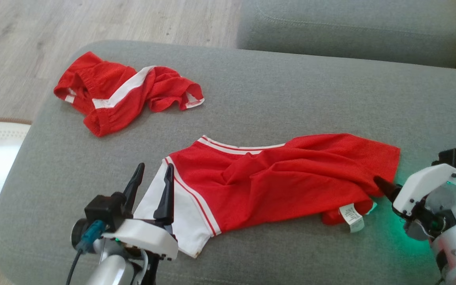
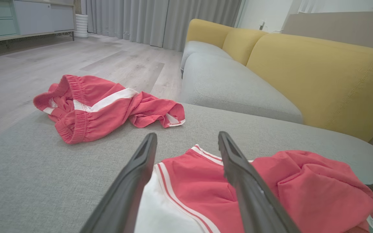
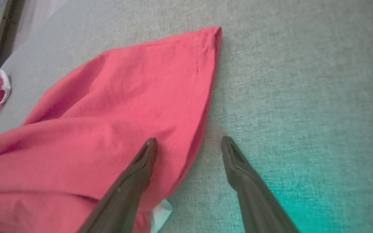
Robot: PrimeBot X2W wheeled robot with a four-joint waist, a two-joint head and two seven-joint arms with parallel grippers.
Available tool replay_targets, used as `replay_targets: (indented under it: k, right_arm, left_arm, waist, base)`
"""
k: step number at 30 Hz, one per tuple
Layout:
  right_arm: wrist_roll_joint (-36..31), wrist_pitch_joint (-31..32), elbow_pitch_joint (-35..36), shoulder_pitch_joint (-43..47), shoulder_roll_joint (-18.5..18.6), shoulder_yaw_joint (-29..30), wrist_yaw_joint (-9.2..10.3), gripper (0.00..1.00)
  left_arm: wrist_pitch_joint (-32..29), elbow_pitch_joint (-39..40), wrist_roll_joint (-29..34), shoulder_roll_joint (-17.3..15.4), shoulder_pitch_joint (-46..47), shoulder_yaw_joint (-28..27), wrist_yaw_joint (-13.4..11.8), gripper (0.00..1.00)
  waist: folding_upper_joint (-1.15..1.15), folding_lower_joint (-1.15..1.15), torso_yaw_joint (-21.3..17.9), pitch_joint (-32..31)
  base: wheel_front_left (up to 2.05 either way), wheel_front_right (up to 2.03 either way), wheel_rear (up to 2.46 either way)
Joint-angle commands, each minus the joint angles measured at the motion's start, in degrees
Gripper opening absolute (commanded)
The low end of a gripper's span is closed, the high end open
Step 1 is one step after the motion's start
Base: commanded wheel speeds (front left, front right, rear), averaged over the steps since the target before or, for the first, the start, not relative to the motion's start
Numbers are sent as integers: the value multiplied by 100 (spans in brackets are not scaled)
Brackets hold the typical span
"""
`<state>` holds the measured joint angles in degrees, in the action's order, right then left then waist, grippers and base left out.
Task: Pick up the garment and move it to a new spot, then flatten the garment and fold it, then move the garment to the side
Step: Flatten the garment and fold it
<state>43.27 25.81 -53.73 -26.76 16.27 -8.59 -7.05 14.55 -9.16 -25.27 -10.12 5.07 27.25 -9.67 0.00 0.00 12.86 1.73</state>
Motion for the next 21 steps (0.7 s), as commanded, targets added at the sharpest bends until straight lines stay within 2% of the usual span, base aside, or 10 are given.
replay_targets:
  k: [1, 3, 4, 5, 6, 14, 21]
  right_arm:
    - [-26, 75, 51, -274, -18, -57, -44, 100]
    - [71, 132, -23, -326, -116, -1, -44, 100]
    - [120, 168, -31, -329, -156, -1, -44, 84]
    - [177, 177, -7, -326, -184, 1, -44, 38]
    - [220, 146, 26, -322, -190, 8, -44, 0]
    - [395, -292, 474, -553, 64, 35, -44, 0]
    - [336, -662, 747, -1492, 533, 28, -44, 0]
  left_arm:
    - [44, 142, 76, 17, 191, -290, 40, 100]
    - [44, 108, 160, 88, 163, -381, 105, 100]
    - [44, 90, 201, 119, 151, -422, 141, 100]
    - [44, 67, 238, 151, 138, -459, 175, 100]
    - [44, 46, 275, 181, 131, -490, 207, 100]
    - [44, -59, 525, 421, 94, -659, 425, 100]
    - [44, 26, 720, 611, 211, -666, 554, 100]
  waist:
    - [0, 0, 47, 34]
    - [0, 0, 95, 66]
    - [0, 0, 116, 75]
    - [0, 0, 139, 87]
    - [0, 0, 162, 98]
    - [0, 0, 377, 253]
    - [0, 0, 701, 815]
  base:
    - [0, 0, 0]
    - [0, 0, 0]
    - [0, 0, 0]
    - [0, 0, 0]
    - [0, 0, 0]
    - [0, 0, 0]
    - [0, 0, 0]
